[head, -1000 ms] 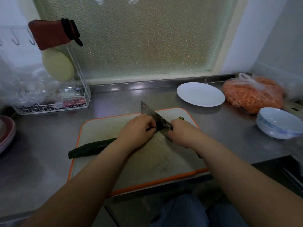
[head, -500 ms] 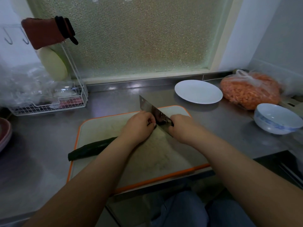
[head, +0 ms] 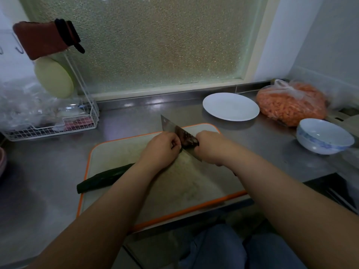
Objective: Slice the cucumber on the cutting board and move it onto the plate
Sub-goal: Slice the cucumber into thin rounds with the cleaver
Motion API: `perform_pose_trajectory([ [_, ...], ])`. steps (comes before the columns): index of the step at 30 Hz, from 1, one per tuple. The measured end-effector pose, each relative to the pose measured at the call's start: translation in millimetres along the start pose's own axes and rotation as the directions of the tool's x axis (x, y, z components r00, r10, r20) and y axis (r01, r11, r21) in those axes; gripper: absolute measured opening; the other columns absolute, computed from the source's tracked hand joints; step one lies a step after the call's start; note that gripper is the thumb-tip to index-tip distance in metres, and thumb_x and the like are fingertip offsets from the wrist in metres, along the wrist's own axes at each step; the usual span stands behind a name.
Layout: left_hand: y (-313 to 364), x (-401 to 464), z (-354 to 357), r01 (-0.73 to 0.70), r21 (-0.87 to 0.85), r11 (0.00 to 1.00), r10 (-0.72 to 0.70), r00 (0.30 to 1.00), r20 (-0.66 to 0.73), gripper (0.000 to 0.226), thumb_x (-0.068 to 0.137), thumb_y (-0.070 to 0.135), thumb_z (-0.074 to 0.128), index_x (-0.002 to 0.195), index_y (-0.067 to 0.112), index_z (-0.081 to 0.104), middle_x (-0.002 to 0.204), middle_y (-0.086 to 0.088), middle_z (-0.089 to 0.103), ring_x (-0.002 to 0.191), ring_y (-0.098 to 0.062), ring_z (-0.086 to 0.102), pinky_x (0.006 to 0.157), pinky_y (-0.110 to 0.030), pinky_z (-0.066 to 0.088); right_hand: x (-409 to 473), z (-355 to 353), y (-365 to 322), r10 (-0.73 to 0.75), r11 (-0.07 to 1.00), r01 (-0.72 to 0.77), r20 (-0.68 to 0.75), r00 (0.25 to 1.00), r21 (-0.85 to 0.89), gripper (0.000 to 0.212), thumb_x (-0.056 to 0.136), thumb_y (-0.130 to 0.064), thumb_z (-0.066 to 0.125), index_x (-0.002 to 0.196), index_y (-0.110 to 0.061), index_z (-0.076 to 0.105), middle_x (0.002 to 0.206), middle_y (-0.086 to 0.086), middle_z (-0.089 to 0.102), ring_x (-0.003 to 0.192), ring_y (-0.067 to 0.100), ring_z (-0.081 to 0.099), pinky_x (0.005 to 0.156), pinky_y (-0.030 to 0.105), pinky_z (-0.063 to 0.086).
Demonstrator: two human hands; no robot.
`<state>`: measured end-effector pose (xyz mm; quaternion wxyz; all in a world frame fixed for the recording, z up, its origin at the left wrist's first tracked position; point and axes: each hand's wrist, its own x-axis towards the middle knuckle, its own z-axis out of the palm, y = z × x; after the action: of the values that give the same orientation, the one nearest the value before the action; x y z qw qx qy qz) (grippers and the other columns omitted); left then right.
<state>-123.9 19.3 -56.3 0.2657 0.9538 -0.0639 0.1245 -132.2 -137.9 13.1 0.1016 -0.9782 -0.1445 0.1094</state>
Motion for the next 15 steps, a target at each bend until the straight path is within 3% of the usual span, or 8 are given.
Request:
perform_pose_trajectory([
  [2,0.2,0.0,0.4,-0.007,0.01,1.0,0.007,1.0,0.004,0.004,0.085,0.021,0.06,0.082,0.021,0.062,0.084,0.007,0.053,0.074,-0.013,0.046,0.062,-0.025,0.03,0.7,5.1,-2.3,0.019,1.0,-0.02,0.042,0.999,0.01,0.016,0.093,-0.011,0.046,0.106,-0.008,0.055,0.088,0.008,0.051,0.069,0.025,0.049,0.042,0.024,0.03],
  [5,-1.1,-0.6,1.6,-0.018,0.025,1.0,0.018,1.0,-0.013,0.005,0.084,0.022,0.06,0.08,0.024,0.06,0.084,0.008,0.054,0.073,-0.011,0.045,0.061,-0.026,0.028,0.5,12.8,-1.6,0.044,0.997,-0.048,0.062,0.997,0.066,0.007,0.094,-0.013,0.045,0.098,-0.01,0.05,0.091,0.01,0.049,0.075,0.027,0.049,0.045,0.024,0.031],
  [11,-3.2,-6.2,0.7,-0.04,0.021,0.999,0.041,0.996,-0.076,0.006,0.083,0.018,0.059,0.078,0.021,0.06,0.082,0.005,0.053,0.073,-0.013,0.047,0.067,-0.028,0.038,0.0,9.3,11.0,0.071,0.975,-0.081,0.056,0.996,0.209,0.013,0.091,-0.018,0.045,0.095,-0.009,0.053,0.069,0.009,0.052,0.051,0.024,0.05,0.043,0.022,0.037],
  [15,-2.5,-4.9,0.9,-0.045,0.034,0.998,0.047,0.998,-0.051,0.005,0.084,0.019,0.057,0.079,0.021,0.058,0.083,0.003,0.054,0.072,-0.016,0.047,0.066,-0.028,0.038,-4.9,7.2,14.8,0.05,0.981,-0.046,-0.019,0.999,0.189,0.023,0.091,-0.019,0.046,0.106,-0.006,0.057,0.089,0.012,0.047,0.076,0.029,0.05,0.061,0.03,0.039],
])
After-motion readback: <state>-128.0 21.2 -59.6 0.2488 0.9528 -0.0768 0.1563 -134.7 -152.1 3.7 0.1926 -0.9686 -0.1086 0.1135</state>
